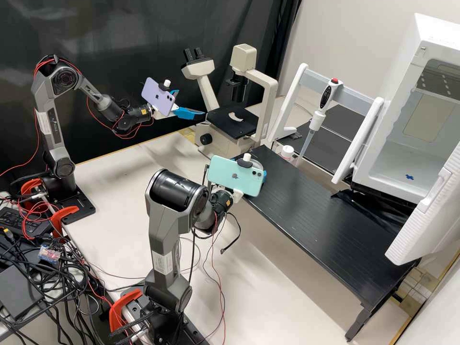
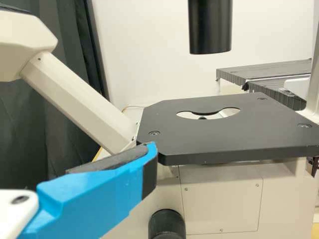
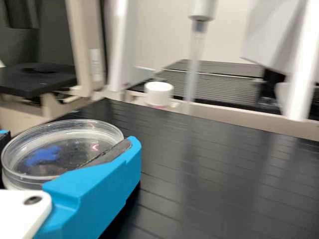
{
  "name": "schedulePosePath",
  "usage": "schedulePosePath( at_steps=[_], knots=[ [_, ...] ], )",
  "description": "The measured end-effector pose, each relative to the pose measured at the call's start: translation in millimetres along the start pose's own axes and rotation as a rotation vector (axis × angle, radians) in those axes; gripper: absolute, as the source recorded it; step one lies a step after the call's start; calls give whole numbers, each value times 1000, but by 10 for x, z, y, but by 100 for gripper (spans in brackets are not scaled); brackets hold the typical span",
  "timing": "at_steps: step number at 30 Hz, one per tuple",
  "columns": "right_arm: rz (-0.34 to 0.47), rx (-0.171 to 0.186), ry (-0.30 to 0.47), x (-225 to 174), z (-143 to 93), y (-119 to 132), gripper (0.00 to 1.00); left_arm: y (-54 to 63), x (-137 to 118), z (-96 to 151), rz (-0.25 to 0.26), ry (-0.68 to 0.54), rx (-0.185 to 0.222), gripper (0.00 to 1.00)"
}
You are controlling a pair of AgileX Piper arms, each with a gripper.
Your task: Move the petri dish to the incubator
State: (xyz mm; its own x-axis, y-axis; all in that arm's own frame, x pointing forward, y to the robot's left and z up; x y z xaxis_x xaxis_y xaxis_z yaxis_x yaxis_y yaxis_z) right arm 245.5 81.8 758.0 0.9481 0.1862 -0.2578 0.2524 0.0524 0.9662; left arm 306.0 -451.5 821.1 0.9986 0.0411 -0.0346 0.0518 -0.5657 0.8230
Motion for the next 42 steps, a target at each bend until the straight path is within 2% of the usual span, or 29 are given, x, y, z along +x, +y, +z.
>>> schedulePosePath(
  at_steps=[6,8,9,12,16,18,21,25,34,38,42],
  knots=[
    [108,58,-56,-77,168,283,0,0,0,0,0,0,0,100],
    [126,36,-62,-123,275,425,0,0,0,0,0,0,0,100],
    [144,37,-71,-148,315,486,0,0,0,0,0,0,0,100],
    [223,71,-127,-235,480,685,0,0,0,0,0,0,0,100],
    [316,75,-166,-326,673,1007,0,0,0,0,0,0,0,100],
    [373,93,-188,-376,747,1145,0,0,0,0,0,0,0,100],
    [435,105,-181,-425,784,1269,0,0,0,0,0,0,0,100],
    [466,68,-176,-404,823,1445,0,0,0,0,0,0,0,100],
    [511,44,-201,-121,864,1933,0,0,0,0,0,0,0,100],
    [536,76,-237,85,859,2150,0,0,0,0,0,0,0,100],
    [541,85,-271,267,868,2318,0,0,0,0,0,0,0,100]
  ],
)
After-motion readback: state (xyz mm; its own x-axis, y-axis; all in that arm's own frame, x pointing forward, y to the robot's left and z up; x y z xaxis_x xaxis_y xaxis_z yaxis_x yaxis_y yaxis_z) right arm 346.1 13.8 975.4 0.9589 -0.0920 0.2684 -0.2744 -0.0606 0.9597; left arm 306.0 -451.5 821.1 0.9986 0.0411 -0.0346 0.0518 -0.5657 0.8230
